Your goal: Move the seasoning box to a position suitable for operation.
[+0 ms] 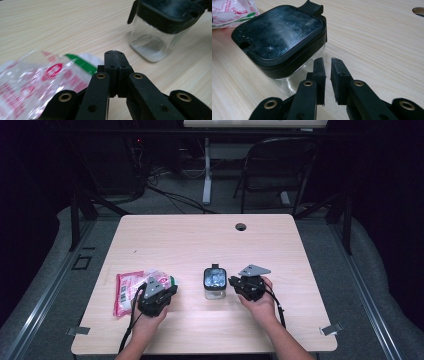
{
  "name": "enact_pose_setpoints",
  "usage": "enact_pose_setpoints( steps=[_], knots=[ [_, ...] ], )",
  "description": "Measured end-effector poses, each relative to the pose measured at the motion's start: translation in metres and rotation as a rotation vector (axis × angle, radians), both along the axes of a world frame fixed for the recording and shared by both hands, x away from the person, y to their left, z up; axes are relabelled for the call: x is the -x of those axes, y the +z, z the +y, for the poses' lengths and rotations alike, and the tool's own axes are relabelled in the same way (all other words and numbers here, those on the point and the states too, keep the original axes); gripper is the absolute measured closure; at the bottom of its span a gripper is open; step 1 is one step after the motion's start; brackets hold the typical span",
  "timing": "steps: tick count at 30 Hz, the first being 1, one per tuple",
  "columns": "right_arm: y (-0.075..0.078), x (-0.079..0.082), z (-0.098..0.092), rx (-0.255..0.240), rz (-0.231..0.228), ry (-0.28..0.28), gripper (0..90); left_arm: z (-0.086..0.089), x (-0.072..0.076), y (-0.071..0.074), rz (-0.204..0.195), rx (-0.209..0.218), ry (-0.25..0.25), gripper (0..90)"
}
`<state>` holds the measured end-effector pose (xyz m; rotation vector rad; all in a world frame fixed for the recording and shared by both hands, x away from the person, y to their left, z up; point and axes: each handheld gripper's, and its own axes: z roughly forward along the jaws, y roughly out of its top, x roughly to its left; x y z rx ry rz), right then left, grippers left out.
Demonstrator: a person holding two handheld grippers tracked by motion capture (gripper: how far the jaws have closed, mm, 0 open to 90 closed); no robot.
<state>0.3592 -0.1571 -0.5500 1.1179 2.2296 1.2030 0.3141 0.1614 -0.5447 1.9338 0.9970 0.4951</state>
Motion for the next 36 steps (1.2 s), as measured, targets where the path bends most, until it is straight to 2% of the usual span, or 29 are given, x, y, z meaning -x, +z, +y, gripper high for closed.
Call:
enact_pose_setpoints(
  steps=[1,3,5,6,7,14,20,23,36],
  knots=[
    [0.0,-0.001,0.0,-0.004,0.0,0.003,82.3,-0.008,-0.005,0.0,0.011,0.022,-0.01,90.0],
    [-0.001,-0.002,0.002,-0.007,0.004,0.001,82.6,-0.011,-0.008,0.0,0.023,0.032,-0.011,90.0],
    [-0.002,-0.001,0.003,0.0,0.004,0.005,82.6,-0.022,-0.016,-0.003,0.058,0.077,-0.002,90.0],
    [-0.002,-0.001,0.003,0.0,0.004,0.005,82.6,-0.022,-0.016,-0.003,0.058,0.077,-0.002,90.0],
    [-0.002,0.001,0.003,0.013,0.003,0.005,82.7,-0.031,-0.019,-0.003,0.056,0.06,-0.005,90.0],
    [-0.001,0.004,0.002,-0.013,0.002,0.004,82.7,-0.056,-0.032,-0.007,0.084,0.044,-0.015,90.0],
    [0.002,0.004,0.002,-0.024,0.001,0.001,82.8,-0.069,-0.041,-0.012,0.101,0.048,-0.01,90.0],
    [0.002,0.004,0.001,-0.022,0.004,0.003,82.9,-0.074,-0.043,-0.011,0.092,0.037,0.001,90.0],
    [0.001,0.007,0.004,-0.039,0.021,-0.002,90.0,-0.077,-0.045,-0.012,0.087,0.035,-0.001,90.0]
  ],
)
